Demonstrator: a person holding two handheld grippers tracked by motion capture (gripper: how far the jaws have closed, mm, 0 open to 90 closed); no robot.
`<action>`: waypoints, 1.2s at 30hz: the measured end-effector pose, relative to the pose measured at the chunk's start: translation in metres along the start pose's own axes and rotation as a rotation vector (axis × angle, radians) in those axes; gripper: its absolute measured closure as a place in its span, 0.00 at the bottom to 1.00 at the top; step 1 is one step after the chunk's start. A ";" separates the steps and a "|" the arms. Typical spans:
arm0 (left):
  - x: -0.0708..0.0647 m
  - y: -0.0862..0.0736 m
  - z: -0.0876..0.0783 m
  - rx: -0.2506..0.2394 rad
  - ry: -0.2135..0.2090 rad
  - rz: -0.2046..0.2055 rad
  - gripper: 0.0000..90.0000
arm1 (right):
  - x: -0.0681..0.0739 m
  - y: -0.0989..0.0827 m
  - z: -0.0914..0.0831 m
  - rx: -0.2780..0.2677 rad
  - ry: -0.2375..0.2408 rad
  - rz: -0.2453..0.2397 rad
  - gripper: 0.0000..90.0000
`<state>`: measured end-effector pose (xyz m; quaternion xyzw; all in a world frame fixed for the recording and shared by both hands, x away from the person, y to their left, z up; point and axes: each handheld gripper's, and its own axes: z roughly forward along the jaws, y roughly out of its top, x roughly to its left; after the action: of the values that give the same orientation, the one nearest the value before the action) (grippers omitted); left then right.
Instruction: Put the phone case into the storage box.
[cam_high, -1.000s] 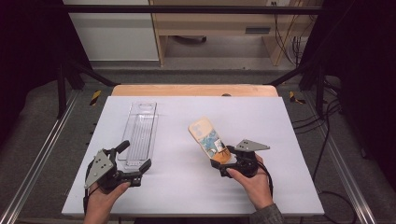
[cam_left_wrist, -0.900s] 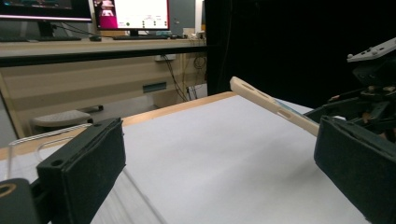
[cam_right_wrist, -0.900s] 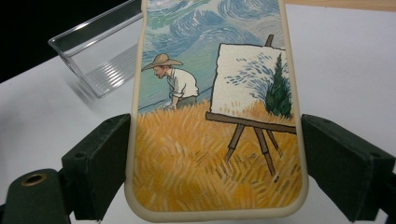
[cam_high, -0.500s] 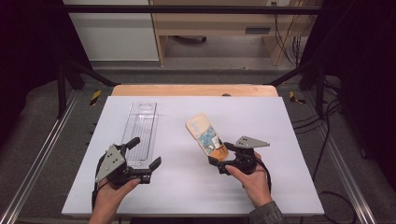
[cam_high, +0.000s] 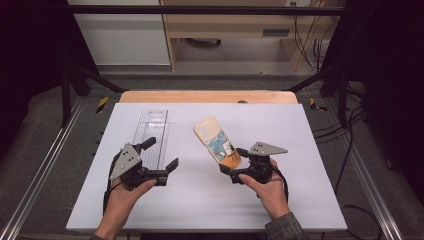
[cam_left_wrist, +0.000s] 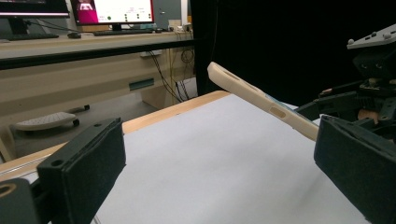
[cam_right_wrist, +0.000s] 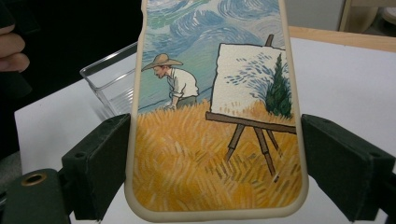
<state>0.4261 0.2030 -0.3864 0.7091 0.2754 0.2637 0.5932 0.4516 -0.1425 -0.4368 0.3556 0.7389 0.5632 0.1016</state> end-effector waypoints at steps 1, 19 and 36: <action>0.001 0.002 0.001 0.005 0.003 0.006 0.02 | 0.001 0.002 0.000 -0.002 -0.001 -0.001 0.14; 0.003 0.031 0.023 0.003 -0.020 0.027 0.02 | 0.010 0.031 -0.009 -0.035 -0.006 -0.052 0.14; -0.009 0.035 0.042 0.034 -0.118 0.022 0.06 | 0.024 0.030 0.003 -0.058 0.008 -0.091 0.14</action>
<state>0.4517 0.1625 -0.3584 0.7364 0.2366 0.2233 0.5931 0.4479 -0.1216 -0.4045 0.3165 0.7380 0.5807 0.1345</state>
